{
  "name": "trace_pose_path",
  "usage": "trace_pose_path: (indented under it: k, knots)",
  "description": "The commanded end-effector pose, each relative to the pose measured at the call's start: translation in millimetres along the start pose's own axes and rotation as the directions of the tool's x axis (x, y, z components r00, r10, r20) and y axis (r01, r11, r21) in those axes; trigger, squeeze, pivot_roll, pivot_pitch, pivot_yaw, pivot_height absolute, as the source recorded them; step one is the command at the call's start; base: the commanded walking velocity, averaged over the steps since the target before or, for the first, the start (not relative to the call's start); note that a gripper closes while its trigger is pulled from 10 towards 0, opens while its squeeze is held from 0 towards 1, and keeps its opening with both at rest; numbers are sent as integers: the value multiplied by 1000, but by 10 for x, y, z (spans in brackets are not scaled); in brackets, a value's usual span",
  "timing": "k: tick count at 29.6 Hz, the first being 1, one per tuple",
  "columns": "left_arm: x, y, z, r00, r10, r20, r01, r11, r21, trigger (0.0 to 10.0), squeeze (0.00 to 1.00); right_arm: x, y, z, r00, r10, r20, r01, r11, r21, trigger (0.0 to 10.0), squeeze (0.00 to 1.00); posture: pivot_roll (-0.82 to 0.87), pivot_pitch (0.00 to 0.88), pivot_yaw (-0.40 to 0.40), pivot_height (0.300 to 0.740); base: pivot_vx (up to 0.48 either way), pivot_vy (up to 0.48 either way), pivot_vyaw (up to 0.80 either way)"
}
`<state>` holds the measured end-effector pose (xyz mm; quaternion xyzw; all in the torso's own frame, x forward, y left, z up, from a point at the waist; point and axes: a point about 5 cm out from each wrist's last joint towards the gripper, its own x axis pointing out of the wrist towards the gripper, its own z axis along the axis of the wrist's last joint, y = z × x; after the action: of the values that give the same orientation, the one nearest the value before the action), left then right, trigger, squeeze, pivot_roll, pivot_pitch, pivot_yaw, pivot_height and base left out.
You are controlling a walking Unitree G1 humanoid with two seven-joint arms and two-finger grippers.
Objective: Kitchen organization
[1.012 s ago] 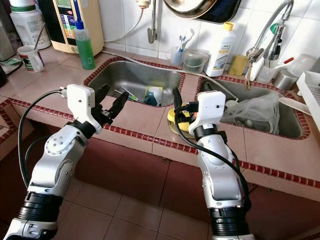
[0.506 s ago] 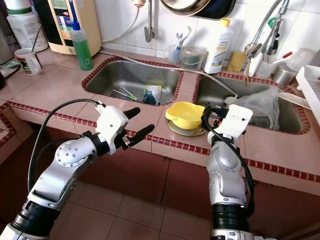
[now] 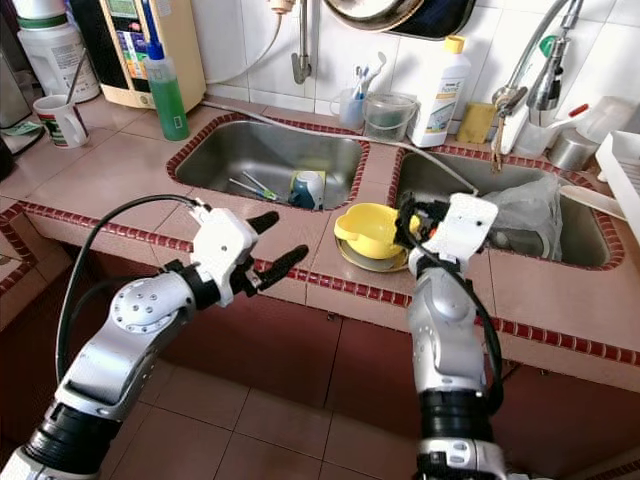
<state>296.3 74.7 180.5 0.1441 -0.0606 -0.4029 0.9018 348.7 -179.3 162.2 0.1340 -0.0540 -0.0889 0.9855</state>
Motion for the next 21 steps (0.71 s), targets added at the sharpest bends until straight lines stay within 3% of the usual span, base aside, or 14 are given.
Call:
trace_pose_path:
  k: [1, 3, 9, 20, 21]
  knots:
    - [33, -14, 101, 1000, -13, 18, 12, 1000, 29, 10000, 0, 44, -18, 11, 1000, -9, -19, 10, 1000, 24, 10000, 0, 53, 0, -17, 740, 0, 0, 0]
    - [44, -41, 125, 1000, -25, 10, 24, 999, 36, 10000, 0, 93, -12, -24, 998, -19, -57, 23, 996, 83, 10000, 0, 54, 0, -19, 740, 0, 0, 0]
    - [46, -63, 162, 1000, -28, 12, 28, 999, 22, 10000, 0, 146, 3, -81, 994, -25, -108, 41, 988, 148, 10000, 0, 56, 0, -22, 740, 0, 0, 0]
    - [38, -150, 216, 999, -37, 29, 36, 999, 14, 10000, 0, 192, 122, -251, 972, 46, -231, -28, 996, 82, 10000, 0, 57, 0, -41, 740, 0, 0, 0]
    - [37, -154, 219, 999, -36, 31, 36, 999, 12, 10000, 0, 189, 132, -269, 969, 54, -243, -33, 996, 87, 8941, 0, 57, 0, -42, 740, 0, 0, 0]
